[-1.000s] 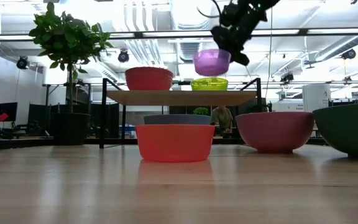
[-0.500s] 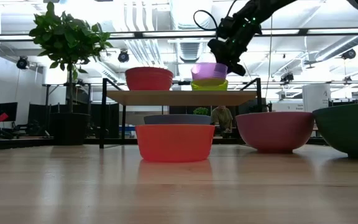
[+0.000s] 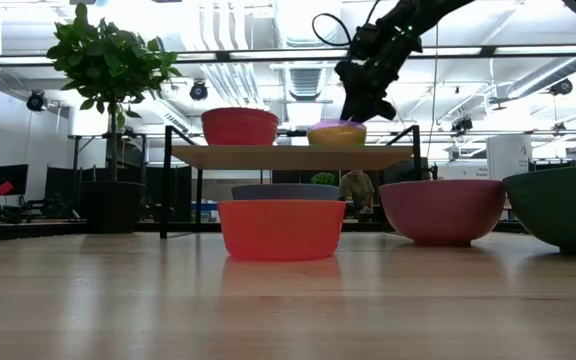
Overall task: Place and stack bowls onto a shelf
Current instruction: Stack the small violet bowl on top of the small light green bowl on the shelf, then stack the large blue bowl on top of the large orange bowl on the shelf
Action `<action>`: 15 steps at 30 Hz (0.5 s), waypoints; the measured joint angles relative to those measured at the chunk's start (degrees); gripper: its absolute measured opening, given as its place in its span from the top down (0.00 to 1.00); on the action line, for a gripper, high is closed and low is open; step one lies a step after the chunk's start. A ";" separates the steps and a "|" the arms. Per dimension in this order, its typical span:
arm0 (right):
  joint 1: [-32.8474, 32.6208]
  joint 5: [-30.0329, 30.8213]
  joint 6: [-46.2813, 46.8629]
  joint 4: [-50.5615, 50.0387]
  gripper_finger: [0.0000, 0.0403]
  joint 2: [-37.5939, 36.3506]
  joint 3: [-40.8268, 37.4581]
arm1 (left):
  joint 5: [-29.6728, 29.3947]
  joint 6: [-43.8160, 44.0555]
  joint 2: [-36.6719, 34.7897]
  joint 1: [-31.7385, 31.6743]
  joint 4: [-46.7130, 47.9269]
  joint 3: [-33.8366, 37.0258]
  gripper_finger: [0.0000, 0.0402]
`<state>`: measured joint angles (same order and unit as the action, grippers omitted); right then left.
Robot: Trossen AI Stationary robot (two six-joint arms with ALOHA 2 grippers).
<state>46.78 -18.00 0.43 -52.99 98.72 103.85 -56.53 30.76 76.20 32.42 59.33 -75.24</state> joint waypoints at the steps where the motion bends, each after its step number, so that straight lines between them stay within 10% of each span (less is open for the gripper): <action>1: 0.00 0.00 -0.02 0.18 0.67 -0.16 0.00 | 0.00 0.06 0.00 0.00 0.00 0.02 0.44; 15: -10.92 -0.33 -2.60 3.08 0.73 -13.37 -6.58 | 5.13 5.65 0.81 0.00 -0.48 3.27 0.44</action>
<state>35.87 -18.33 -2.17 -49.92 85.35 97.28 -51.40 36.41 77.01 32.42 58.85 -71.98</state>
